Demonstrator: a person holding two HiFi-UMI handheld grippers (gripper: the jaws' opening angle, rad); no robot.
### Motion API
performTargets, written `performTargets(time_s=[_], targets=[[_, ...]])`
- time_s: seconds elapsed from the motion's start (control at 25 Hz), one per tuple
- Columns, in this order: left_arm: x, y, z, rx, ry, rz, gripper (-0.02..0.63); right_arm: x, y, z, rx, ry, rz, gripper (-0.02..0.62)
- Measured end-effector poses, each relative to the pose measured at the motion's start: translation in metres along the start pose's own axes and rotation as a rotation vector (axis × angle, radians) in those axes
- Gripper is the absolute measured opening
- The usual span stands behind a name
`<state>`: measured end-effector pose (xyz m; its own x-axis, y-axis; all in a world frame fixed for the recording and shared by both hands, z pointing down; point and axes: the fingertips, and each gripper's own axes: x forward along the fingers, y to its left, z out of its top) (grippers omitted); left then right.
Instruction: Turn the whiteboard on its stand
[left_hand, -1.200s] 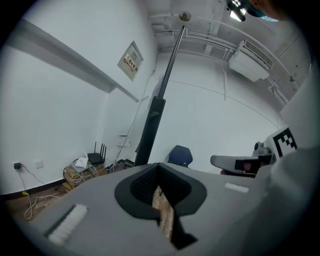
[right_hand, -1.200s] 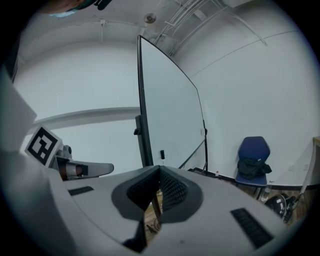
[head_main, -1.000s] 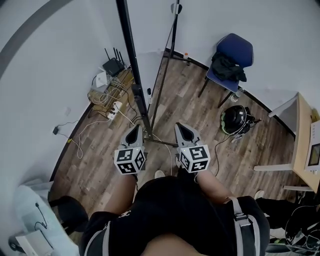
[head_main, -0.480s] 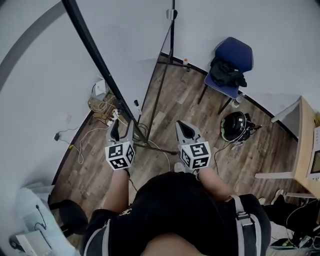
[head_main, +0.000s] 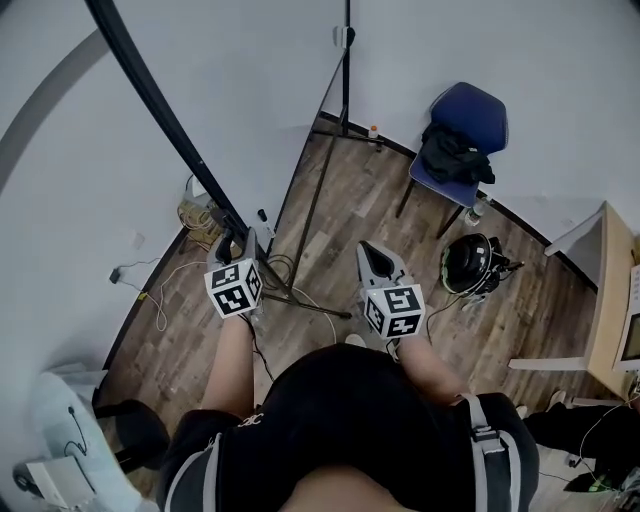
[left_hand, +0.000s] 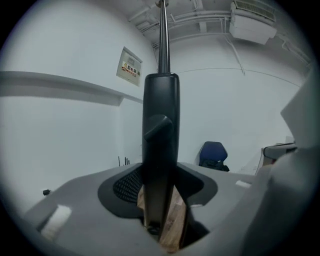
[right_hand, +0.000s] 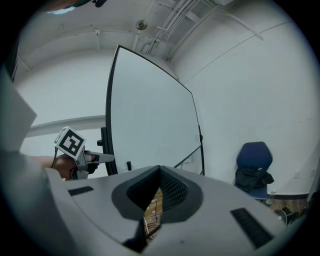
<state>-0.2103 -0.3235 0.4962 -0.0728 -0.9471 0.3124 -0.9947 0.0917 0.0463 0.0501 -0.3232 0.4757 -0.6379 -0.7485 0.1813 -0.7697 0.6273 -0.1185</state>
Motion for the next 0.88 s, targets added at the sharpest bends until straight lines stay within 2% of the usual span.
performTargets(time_s=[0.08, 0.32, 0.64, 0.88], targets=[[0.002, 0.002, 0.0, 0.013, 0.023, 0.019, 0.199, 0.0, -0.007, 0.001, 0.009, -0.006, -0.008, 0.005], [0.002, -0.001, 0.0, 0.05, 0.033, 0.004, 0.199, 0.012, -0.009, -0.005, 0.04, 0.009, -0.006, 0.005], [0.001, -0.006, -0.002, 0.077, 0.03, -0.028, 0.199, 0.041, 0.031, -0.007, 0.011, 0.032, 0.106, 0.005], [-0.005, 0.005, -0.004, 0.084, 0.028, -0.032, 0.199, 0.063, 0.081, 0.003, -0.051, 0.009, 0.184, 0.005]])
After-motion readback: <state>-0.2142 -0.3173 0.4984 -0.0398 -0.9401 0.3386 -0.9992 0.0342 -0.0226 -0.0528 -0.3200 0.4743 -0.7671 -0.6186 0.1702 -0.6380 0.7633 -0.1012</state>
